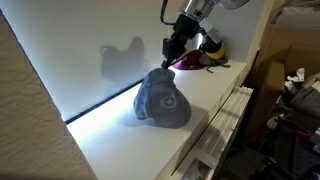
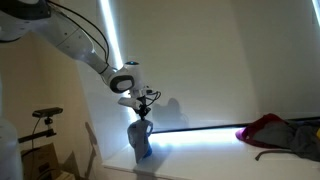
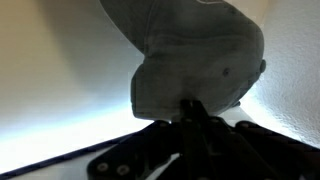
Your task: Pick up the cap from the blue container and put it by the window.
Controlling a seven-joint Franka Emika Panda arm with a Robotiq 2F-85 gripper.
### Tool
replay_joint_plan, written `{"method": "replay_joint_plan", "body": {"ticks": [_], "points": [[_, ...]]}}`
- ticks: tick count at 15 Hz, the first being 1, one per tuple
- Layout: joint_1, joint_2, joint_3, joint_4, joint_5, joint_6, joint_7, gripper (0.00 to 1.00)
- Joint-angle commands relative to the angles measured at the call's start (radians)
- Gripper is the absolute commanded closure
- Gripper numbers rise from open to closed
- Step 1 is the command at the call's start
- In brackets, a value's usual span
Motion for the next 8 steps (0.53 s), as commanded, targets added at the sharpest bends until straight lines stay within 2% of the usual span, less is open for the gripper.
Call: {"method": "replay_joint_plan", "body": {"ticks": [1,2,3,4,5,6,7,8], "points": [[-0.018,0.001,0.002,0.012,-0.037,-0.021,0.017,1.0],[-0.018,0.0,0.003,0.011,-0.044,-0.016,0.024,1.0],[-0.018,-0.002,0.004,0.011,-0.038,-0.006,0.026,0.74],[-0.014,-0.001,0.01,0.002,-0.029,0.0,0.019,0.73],[-0.014,-0.001,0.01,0.003,-0.029,0.0,0.02,0.92],[-0.014,-0.001,0.011,0.003,-0.029,0.0,0.02,0.86],[-0.013,-0.003,0.011,0.001,-0.036,0.006,0.025,0.53],[-0.012,-0.005,0.009,-0.001,-0.051,0.016,0.04,0.47]]}}
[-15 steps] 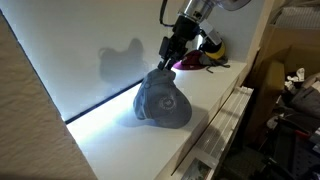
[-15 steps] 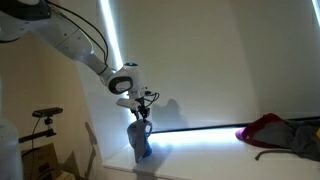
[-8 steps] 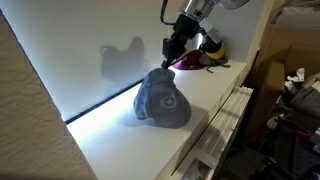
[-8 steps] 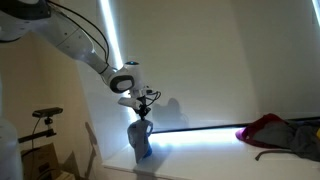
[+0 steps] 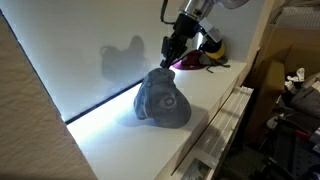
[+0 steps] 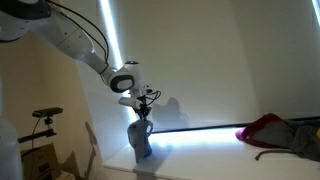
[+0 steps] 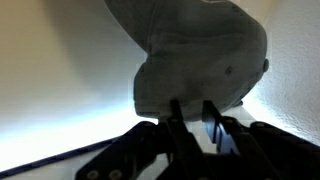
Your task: Pick up the cap from the blue container and put it by the window.
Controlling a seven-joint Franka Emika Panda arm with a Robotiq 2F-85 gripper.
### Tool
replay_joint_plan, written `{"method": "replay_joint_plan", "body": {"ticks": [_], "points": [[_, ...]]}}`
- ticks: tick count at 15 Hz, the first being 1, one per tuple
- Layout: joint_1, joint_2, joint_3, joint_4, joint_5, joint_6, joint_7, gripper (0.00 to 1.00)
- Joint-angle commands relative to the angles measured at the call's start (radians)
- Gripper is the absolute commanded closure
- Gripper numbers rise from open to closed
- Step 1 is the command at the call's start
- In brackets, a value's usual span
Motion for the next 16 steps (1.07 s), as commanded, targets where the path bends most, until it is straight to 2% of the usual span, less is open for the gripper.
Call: {"method": "replay_joint_plan", "body": {"ticks": [1,5,7,8,9,10,13,16], "points": [[-0.008,-0.006,0.006,-0.008,-0.05,0.03,0.044,0.39],[-0.011,-0.031,-0.005,-0.036,-0.191,0.124,0.15,0.1],[-0.017,-0.04,-0.015,-0.045,-0.28,0.147,0.226,0.01],[-0.02,-0.036,-0.017,-0.039,-0.295,0.131,0.244,0.0],[-0.025,-0.034,-0.013,-0.024,-0.257,0.082,0.224,0.0],[-0.019,-0.007,-0.006,-0.007,-0.268,0.117,0.228,0.0],[-0.02,-0.005,-0.004,-0.006,-0.267,0.116,0.228,0.0],[-0.027,0.044,0.002,0.017,-0.208,0.083,0.207,0.0]]}}
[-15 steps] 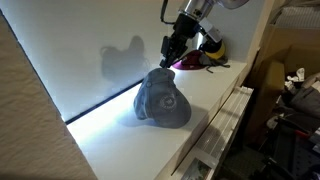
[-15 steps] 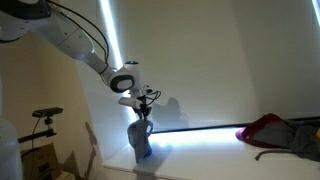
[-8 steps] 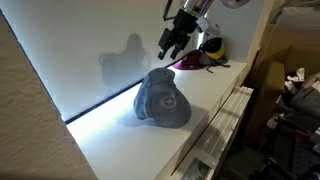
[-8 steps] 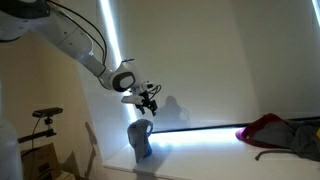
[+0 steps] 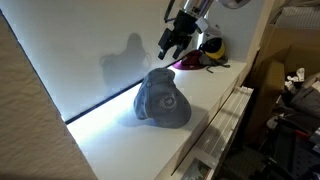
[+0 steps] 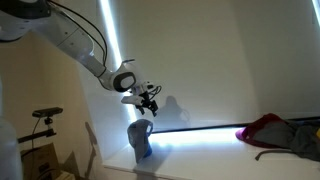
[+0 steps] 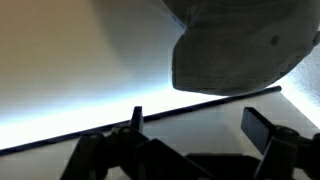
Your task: Pick up the cap from the blue container and put it by the window.
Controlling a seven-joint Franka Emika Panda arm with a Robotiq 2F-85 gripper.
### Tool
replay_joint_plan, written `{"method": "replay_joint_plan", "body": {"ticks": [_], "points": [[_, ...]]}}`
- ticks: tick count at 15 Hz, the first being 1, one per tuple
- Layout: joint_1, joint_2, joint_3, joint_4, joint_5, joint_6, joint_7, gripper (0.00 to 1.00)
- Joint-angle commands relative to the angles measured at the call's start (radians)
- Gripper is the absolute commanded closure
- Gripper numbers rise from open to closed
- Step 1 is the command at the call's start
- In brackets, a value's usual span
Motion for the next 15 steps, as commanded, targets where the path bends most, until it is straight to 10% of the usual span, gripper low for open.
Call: {"method": "replay_joint_plan", "body": {"ticks": [1,9,11,12,15], "points": [[-0.02,0.052,0.013,0.022,0.038,-0.031,-0.005,0.0],[-0.038,0.079,0.038,0.018,0.05,-0.002,0.005,0.0],[-0.065,0.083,0.097,0.057,0.253,-0.033,-0.157,0.26],[-0.212,-0.018,0.212,-0.023,0.338,-0.069,-0.249,0.32],[-0.28,-0.058,0.229,-0.007,0.611,-0.207,-0.484,0.55]]}}
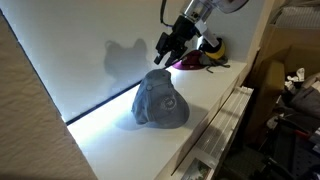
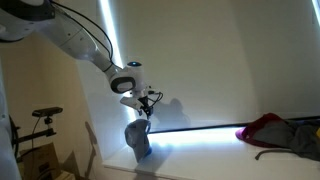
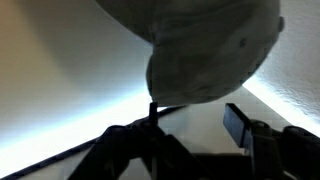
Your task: Pick up the cap from the blue container and put it by the window.
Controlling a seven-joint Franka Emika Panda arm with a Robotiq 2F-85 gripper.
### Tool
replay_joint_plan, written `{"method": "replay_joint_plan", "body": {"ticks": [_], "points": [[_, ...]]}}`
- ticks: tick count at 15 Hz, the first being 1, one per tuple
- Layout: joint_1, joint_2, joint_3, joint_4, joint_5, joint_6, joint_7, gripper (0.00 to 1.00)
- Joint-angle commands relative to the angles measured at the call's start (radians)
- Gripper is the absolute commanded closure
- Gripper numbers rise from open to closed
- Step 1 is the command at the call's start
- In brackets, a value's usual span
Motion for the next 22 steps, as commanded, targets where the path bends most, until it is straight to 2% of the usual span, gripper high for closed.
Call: {"method": "replay_joint_plan", "body": {"ticks": [1,2,3,4,5,7,9,10,11,14,15,20,22], "points": [[-0.114,-0.107,0.001,-0.052,0.263,-0.195,-0.273,0.6],[-0.047,-0.123,-0.112,-0.076,0.317,-0.254,-0.351,0.67],[-0.051,-0.14,-0.147,-0.113,0.323,-0.279,-0.384,0.75],[-0.046,-0.157,-0.187,-0.138,0.301,-0.297,-0.393,0.32],[-0.007,-0.107,-0.181,-0.066,0.274,-0.258,-0.332,0.61],[-0.017,-0.124,-0.229,-0.103,0.274,-0.29,-0.371,0.55],[-0.013,-0.13,-0.232,-0.111,0.273,-0.292,-0.373,0.4],[-0.004,-0.132,-0.226,-0.108,0.277,-0.276,-0.372,0.08],[0.014,-0.132,-0.216,-0.099,0.274,-0.237,-0.363,0.08],[0.065,-0.1,-0.2,-0.066,0.223,-0.141,-0.29,0.0],[0.057,-0.129,-0.228,-0.092,0.25,-0.203,-0.331,0.0],[0.073,-0.128,-0.238,-0.09,0.247,-0.194,-0.318,0.0],[0.059,-0.025,-0.259,-0.015,0.213,-0.293,-0.31,0.0]]}}
